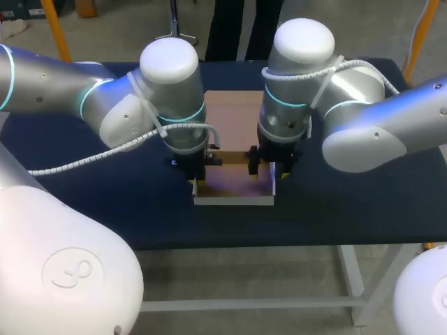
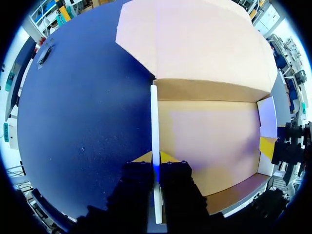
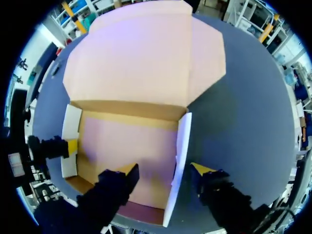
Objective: Assemble the packaging by folding the flat box into shape, placing the metal phone stand inside, and closing the box properly
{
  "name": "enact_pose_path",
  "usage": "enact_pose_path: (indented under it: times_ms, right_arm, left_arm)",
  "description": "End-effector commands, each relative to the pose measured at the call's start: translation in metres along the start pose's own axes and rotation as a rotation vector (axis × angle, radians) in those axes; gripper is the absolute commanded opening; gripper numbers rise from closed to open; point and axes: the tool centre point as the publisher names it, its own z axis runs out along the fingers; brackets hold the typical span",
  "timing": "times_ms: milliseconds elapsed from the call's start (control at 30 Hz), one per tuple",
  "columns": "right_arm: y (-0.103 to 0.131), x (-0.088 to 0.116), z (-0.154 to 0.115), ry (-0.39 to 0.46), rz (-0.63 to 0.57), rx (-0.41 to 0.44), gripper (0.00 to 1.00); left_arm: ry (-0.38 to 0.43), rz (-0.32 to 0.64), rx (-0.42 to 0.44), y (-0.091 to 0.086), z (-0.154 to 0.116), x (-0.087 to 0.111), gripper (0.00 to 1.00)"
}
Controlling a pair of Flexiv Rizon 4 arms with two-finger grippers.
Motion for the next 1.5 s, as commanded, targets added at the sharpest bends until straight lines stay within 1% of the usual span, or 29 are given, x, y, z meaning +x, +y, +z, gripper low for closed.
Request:
enact_pose_path:
  times_ms: [33,267,433,500,600,700,733,900,1100,1167,1200,1233,1333,1367,1433,1467,1500]
  right_arm:
    - [-0.012,-0.014,-0.012,0.055,-0.020,-0.057,1.00]
    - [-0.017,-0.025,-0.029,0.115,-0.077,-0.092,1.00]
    - [-0.021,-0.033,-0.043,0.180,-0.174,-0.123,1.00]
    - [-0.023,-0.037,-0.048,0.191,-0.197,-0.135,1.00]
    - [-0.025,-0.043,-0.056,0.230,-0.237,-0.159,1.00]
    - [-0.027,-0.051,-0.061,0.294,-0.326,-0.180,1.00]
    - [-0.027,-0.052,-0.062,0.296,-0.345,-0.171,1.00]
    - [-0.027,-0.052,-0.062,0.296,-0.345,-0.171,1.00]
    - [-0.027,-0.052,-0.062,0.296,-0.345,-0.171,1.00]
    - [-0.027,-0.052,-0.062,0.296,-0.345,-0.171,1.00]
    - [-0.030,-0.052,-0.065,0.289,-0.373,-0.197,1.00]
    - [-0.034,-0.052,-0.071,0.290,-0.432,-0.228,1.00]
    - [-0.044,-0.056,-0.081,0.264,-0.542,-0.281,1.00]
    - [-0.049,-0.061,-0.086,0.299,-0.595,-0.309,1.00]
    - [-0.055,-0.067,-0.092,0.324,-0.633,-0.331,1.00]
    - [-0.058,-0.073,-0.096,0.361,-0.678,-0.347,1.00]
    - [-0.061,-0.078,-0.099,0.375,-0.692,-0.359,1.00]
  left_arm:
    - [-0.303,-0.002,0.007,0.001,0.005,0.005,0.00]
    - [-0.292,0.004,0.007,0.000,0.004,0.000,0.00]
    - [-0.289,0.010,-0.004,-0.001,0.004,-0.002,0.00]
    - [-0.284,0.012,-0.009,-0.002,0.003,-0.003,0.00]
    - [-0.277,0.018,-0.015,-0.002,0.003,-0.005,0.00]
    - [-0.269,0.021,-0.022,-0.003,0.003,-0.007,0.00]
    - [-0.268,0.022,-0.022,-0.003,0.002,-0.007,0.00]
    - [-0.254,0.013,-0.024,-0.003,0.002,-0.011,0.00]
    - [-0.197,0.004,-0.032,-0.004,0.001,-0.015,0.00]
    - [-0.189,0.001,-0.034,-0.005,0.000,-0.017,0.00]
    - [-0.183,0.001,-0.036,-0.005,0.000,-0.017,0.00]
    - [-0.173,0.002,-0.039,-0.005,-0.002,-0.018,0.00]
    - [-0.165,0.004,-0.036,-0.006,-0.004,-0.020,0.00]
    - [-0.164,0.004,-0.035,-0.006,-0.005,-0.021,0.00]
    - [-0.161,0.008,-0.031,-0.006,-0.006,-0.021,0.00]
    - [-0.159,0.011,-0.030,-0.006,-0.006,-0.021,0.00]
    - [-0.159,0.012,-0.029,-0.006,-0.007,-0.021,0.00]
